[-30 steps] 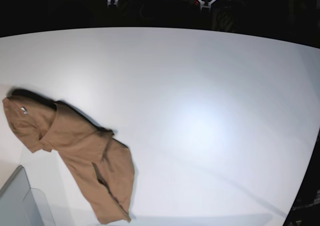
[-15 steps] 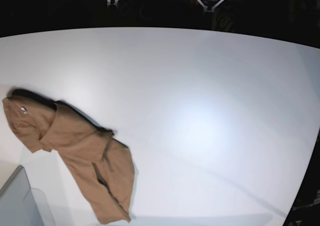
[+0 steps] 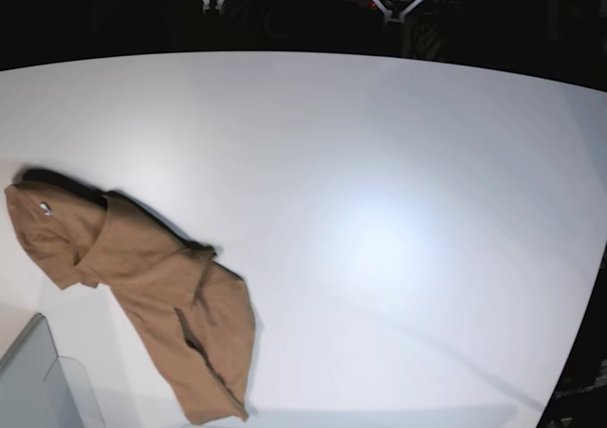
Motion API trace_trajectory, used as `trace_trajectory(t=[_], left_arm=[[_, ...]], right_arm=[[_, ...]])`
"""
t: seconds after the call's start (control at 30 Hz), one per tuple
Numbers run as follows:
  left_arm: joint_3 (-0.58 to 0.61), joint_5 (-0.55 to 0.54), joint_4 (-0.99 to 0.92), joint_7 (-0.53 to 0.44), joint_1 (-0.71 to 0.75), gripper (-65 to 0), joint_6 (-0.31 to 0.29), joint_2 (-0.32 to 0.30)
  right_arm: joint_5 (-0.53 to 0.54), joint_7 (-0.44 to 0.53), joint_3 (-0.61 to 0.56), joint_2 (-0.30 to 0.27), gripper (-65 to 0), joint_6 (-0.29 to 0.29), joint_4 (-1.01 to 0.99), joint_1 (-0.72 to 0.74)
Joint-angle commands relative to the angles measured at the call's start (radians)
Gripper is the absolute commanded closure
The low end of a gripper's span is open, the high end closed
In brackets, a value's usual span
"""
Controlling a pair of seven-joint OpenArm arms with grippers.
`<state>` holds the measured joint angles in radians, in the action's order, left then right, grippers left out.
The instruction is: Layout the t-shirt on the table in an organized manner, then fold the t-shirt properly
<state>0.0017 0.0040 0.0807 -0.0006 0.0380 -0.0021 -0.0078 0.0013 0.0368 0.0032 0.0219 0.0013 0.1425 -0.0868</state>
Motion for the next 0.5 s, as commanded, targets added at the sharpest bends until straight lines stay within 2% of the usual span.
trace_trajectory(t=[0.0,0.17,0.23,0.33,0.47], left_arm=[[0.001,0.004,0.001,0.001,0.004,-0.1,0.006,-0.001],[0.001,0.004,0.003,-0.005,0.01,-0.1,0.006,-0.002],[-0.001,0.001,0.024,-0.009,0.047,-0.1,0.006,-0.017],[-0.004,-0.003,0.173,-0.009,0.144,-0.1,0.006,-0.033],[-0.006,-0.003,0.449,0.0,0.339,-0.1,0.006,-0.077]], right_arm=[[0.004,0.008,-0.001,0.0,0.0,0.007,0.003,-0.005],[0.004,0.031,-0.001,0.0,0.0,0.007,0.004,-0.02],[0.004,0.094,-0.001,0.0,0.0,0.007,0.05,-0.063],[0.004,0.18,-0.001,0.0,0.0,0.007,0.2,-0.187],[0.004,0.193,0.001,0.0,0.0,0.007,0.443,-0.362]])
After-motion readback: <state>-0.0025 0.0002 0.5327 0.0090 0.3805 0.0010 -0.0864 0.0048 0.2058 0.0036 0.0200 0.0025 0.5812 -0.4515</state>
